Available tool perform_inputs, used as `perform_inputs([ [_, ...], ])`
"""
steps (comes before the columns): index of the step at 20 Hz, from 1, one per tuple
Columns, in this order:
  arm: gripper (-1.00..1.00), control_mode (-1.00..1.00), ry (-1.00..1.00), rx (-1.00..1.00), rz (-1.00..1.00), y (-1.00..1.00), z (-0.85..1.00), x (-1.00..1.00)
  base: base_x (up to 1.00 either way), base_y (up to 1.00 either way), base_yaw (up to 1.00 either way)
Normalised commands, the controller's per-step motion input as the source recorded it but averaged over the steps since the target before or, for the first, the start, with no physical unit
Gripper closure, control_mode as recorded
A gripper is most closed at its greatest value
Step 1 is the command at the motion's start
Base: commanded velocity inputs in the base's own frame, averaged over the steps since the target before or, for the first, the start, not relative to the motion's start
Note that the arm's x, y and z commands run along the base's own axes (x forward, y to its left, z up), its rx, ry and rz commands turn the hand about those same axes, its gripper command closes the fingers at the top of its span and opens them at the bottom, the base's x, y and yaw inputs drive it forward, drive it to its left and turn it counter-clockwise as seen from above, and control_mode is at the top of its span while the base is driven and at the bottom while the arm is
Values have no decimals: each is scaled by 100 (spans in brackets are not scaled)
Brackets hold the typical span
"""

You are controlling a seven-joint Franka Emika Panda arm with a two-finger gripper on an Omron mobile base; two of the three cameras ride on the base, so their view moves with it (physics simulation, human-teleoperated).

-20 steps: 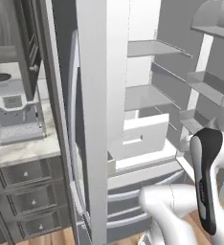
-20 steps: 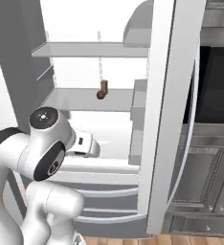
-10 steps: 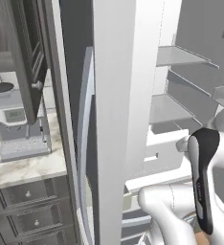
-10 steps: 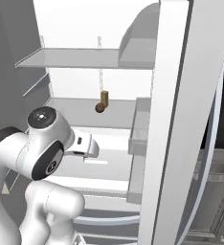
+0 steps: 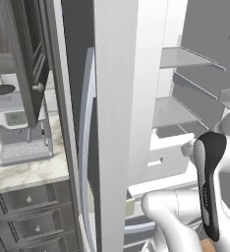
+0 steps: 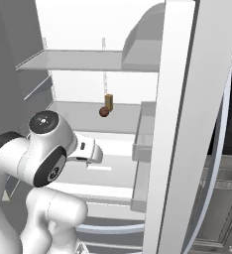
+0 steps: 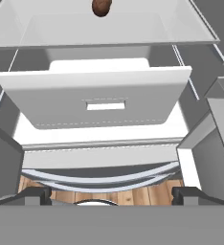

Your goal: Pick the egg and butter from the fridge and place them by the bowl for mixing.

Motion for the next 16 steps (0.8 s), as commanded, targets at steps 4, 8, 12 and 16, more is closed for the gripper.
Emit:
perform_inputs([
  [4,-100,-100,10,0,0,0,76,100,0,0,0],
  [8,-100,-100,4,4,1,-1,80,96,0,0,0],
  [12,-100,-100,-2,3,7,0,33,59,0,0,0],
  [16,-100,-100,-4,1,3,1,-9,7,0,0,0],
])
